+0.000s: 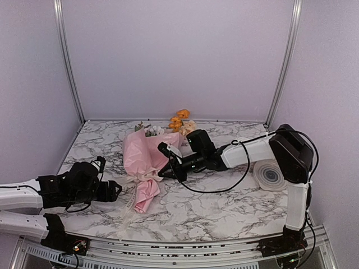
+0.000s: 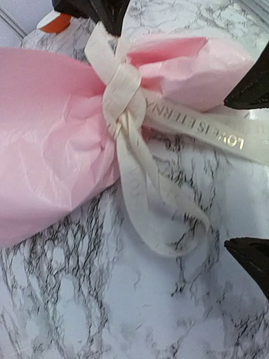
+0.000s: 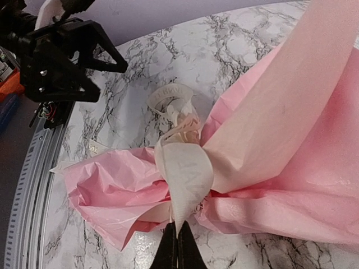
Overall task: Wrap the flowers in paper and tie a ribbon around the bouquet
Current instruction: Tie the half-tied ribbon around the folded bouquet.
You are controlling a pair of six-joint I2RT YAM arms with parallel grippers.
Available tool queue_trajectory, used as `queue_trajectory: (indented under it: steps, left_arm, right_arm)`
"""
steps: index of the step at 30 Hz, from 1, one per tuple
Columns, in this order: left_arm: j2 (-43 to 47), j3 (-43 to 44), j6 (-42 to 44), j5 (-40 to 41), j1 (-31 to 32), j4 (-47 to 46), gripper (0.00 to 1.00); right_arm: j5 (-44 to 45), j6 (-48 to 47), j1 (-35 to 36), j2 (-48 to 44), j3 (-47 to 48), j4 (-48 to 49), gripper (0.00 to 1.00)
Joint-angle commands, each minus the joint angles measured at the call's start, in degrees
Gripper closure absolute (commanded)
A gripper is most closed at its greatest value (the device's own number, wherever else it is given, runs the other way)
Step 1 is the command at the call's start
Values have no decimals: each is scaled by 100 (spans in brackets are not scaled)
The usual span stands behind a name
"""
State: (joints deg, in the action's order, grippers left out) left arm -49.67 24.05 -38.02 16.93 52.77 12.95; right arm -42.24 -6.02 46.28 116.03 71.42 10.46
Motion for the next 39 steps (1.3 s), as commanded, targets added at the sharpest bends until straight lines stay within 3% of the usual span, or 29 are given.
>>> queue_trajectory:
  steps: [1, 7, 13, 15, 16, 20, 21, 30, 39]
  left_arm:
    - [-736, 464, 637, 522, -744, 772, 16]
    - [-2404, 1016, 1321, -118, -1267, 831, 6]
    - [-3233, 856, 1421, -953, -1340, -43, 2]
    - [-3451, 875, 1426, -861, -1547, -208, 10]
    - [-3559, 901, 1418, -721, -1632, -249, 21]
    - [-3774, 1144, 1562, -552, -1852, -385, 88]
    - [-3773, 1232, 1653, -491, -1850, -388, 100]
    - [-3890, 2071, 2167, -74, -2090, -503, 100]
    - [-4298, 2162, 2123, -227, -2218, -571, 100]
  right_arm:
    - [-151, 41, 7, -197, 129, -8, 100]
    - [-264, 110, 57, -178, 98, 40, 100]
    - [-157, 118, 118, -72, 172, -22, 100]
    - [-67, 113, 126, -99, 140, -50, 100]
    - [15, 110, 127, -117, 110, -74, 100]
    - [448, 69, 137, -184, -43, -248, 100]
    - [571, 47, 143, -213, -114, -296, 100]
    - [981, -12, 143, -326, -636, -569, 100]
    - [1155, -35, 127, -201, -911, -739, 100]
